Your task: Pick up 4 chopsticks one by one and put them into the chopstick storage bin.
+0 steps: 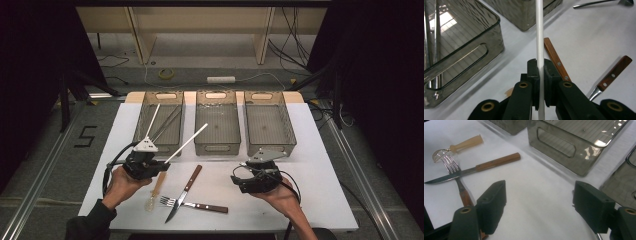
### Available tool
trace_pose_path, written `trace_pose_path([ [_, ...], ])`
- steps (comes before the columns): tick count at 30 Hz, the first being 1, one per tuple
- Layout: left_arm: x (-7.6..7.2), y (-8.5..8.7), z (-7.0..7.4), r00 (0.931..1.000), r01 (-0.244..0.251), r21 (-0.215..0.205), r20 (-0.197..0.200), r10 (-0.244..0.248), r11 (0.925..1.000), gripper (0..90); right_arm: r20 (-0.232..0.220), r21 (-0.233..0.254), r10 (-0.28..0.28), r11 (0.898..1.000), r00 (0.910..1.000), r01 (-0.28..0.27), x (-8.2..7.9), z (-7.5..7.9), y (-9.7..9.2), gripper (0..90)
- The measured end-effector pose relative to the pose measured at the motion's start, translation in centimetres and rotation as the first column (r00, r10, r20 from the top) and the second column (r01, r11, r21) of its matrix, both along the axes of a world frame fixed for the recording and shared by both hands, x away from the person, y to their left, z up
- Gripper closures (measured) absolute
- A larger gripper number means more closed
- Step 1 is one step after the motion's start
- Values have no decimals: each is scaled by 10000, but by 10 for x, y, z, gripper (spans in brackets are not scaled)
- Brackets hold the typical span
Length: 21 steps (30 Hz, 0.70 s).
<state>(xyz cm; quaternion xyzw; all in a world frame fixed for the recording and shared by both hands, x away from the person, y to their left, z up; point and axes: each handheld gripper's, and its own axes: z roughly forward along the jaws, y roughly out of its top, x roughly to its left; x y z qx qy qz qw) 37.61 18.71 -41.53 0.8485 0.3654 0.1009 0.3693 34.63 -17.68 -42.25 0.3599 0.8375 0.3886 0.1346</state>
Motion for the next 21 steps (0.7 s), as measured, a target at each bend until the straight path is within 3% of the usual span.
trace_pose_path([
  [10, 12, 12, 5, 9978, -657, -363, 58, 660, 9972, 850, 323, 512, -133, 9986, 9994, 117, -5, 0, -3, 255],
  [21, 32, 24, 9, 9909, -1335, -628, 72, 1342, 9891, 849, 385, 586, -204, 9981, 9991, 181, -8, -2, -6, 252],
])
